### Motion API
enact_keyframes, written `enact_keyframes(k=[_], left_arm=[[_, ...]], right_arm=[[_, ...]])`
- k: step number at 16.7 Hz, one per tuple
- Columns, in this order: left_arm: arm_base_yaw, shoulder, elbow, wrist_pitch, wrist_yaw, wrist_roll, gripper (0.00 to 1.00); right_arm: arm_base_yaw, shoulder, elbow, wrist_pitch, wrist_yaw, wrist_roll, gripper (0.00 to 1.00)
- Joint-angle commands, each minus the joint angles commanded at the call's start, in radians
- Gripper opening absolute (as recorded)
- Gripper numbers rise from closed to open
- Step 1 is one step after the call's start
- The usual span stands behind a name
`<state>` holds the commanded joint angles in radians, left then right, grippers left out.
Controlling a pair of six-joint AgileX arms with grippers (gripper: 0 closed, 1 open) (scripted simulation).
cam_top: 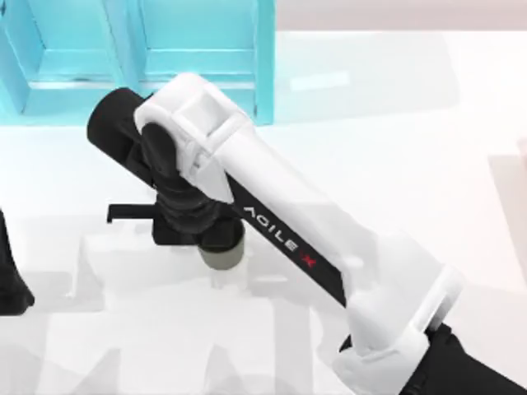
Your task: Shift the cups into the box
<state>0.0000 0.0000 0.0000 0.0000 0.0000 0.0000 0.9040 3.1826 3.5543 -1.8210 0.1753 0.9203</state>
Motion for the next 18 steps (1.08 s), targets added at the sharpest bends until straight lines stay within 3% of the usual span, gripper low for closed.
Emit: enact_keyframes(k=[4, 8, 18], left_arm=[[0.000, 0.000, 0.000, 0.000, 0.000, 0.000, 1.00], [0.000, 0.000, 0.000, 0.000, 0.000, 0.000, 1.00], [0.000, 0.000, 0.000, 0.000, 0.000, 0.000, 1.00]], right_arm=[[0.005, -0.041, -0.043, 0.045, -0.006, -0.002, 0.00], [-0.003, -0.153, -0.214, 0.107, -0.008, -0.025, 0.00], [-0.081, -0.668, -1.034, 0.388, -0.029, -0.089, 0.00]])
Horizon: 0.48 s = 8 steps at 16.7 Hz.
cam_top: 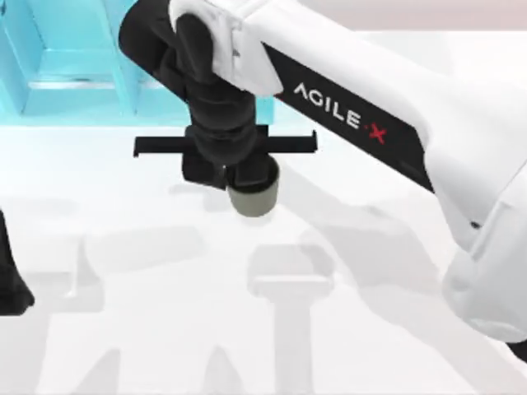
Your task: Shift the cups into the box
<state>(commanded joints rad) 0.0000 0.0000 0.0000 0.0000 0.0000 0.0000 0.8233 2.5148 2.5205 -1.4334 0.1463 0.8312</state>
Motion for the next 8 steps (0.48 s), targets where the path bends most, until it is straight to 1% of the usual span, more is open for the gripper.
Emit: enact_keyframes(k=[4, 6, 8], left_arm=[[0.000, 0.000, 0.000, 0.000, 0.000, 0.000, 1.00], [0.000, 0.000, 0.000, 0.000, 0.000, 0.000, 1.00], [0.000, 0.000, 0.000, 0.000, 0.000, 0.000, 1.00]], right_arm=[[-0.027, -0.206, -0.332, 0.114, -0.003, -0.028, 0.00], [-0.037, -0.287, -0.452, 0.159, -0.006, -0.040, 0.00], [-0.043, -0.345, -0.530, 0.191, -0.008, -0.049, 0.00]])
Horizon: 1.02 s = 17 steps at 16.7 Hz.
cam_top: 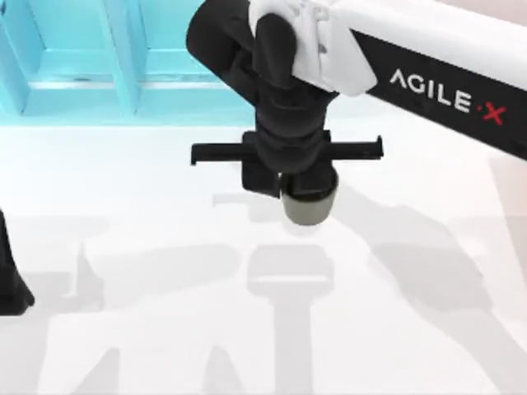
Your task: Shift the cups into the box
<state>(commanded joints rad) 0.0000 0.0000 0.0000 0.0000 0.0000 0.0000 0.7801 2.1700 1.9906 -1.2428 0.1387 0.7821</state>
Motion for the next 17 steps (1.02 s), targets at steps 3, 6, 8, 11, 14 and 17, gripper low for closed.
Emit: enact_keyframes(k=[3, 6, 8, 11, 14, 17], left_arm=[[0.000, 0.000, 0.000, 0.000, 0.000, 0.000, 1.00], [0.000, 0.000, 0.000, 0.000, 0.000, 0.000, 1.00], [0.000, 0.000, 0.000, 0.000, 0.000, 0.000, 1.00], [0.000, 0.000, 0.000, 0.000, 0.000, 0.000, 1.00], [0.000, 0.000, 0.000, 0.000, 0.000, 0.000, 1.00], [0.000, 0.000, 0.000, 0.000, 0.000, 0.000, 1.00]], right_arm=[[-0.003, -0.037, -0.040, 0.024, -0.003, -0.003, 0.00], [-0.003, -0.037, -0.040, 0.024, -0.003, -0.003, 0.00], [0.001, -0.034, -0.039, 0.021, -0.002, -0.004, 0.00], [-0.054, -0.052, -0.047, 0.013, -0.016, -0.063, 0.00], [-0.194, -0.090, -0.084, -0.013, -0.036, -0.208, 0.00], [-0.393, -0.150, -0.132, -0.040, -0.069, -0.394, 0.00]])
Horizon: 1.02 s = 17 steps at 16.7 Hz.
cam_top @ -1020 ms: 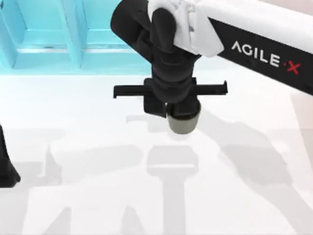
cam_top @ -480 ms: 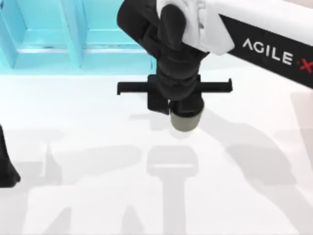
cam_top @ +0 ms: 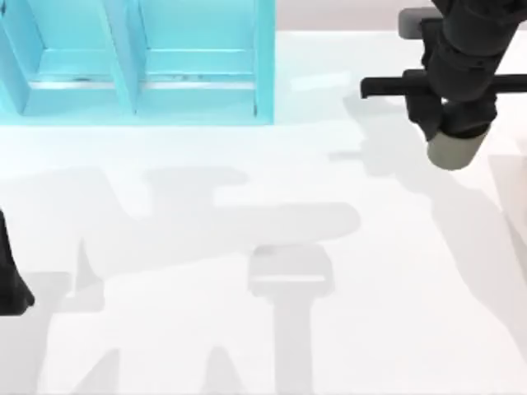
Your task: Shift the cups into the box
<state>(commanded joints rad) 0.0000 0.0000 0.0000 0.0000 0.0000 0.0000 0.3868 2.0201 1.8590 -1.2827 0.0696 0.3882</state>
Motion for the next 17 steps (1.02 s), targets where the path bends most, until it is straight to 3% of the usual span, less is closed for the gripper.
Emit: enact_keyframes(k=[10, 13, 17], left_arm=[[0.000, 0.000, 0.000, 0.000, 0.000, 0.000, 1.00], [0.000, 0.000, 0.000, 0.000, 0.000, 0.000, 1.00], [0.000, 0.000, 0.000, 0.000, 0.000, 0.000, 1.00]], right_arm=[[-0.693, -0.212, -0.206, -0.101, -0.105, -0.676, 0.00], [-0.772, -0.249, -0.236, -0.108, -0.125, -0.757, 0.00], [-0.777, -0.252, -0.238, -0.108, -0.129, -0.762, 0.00]])
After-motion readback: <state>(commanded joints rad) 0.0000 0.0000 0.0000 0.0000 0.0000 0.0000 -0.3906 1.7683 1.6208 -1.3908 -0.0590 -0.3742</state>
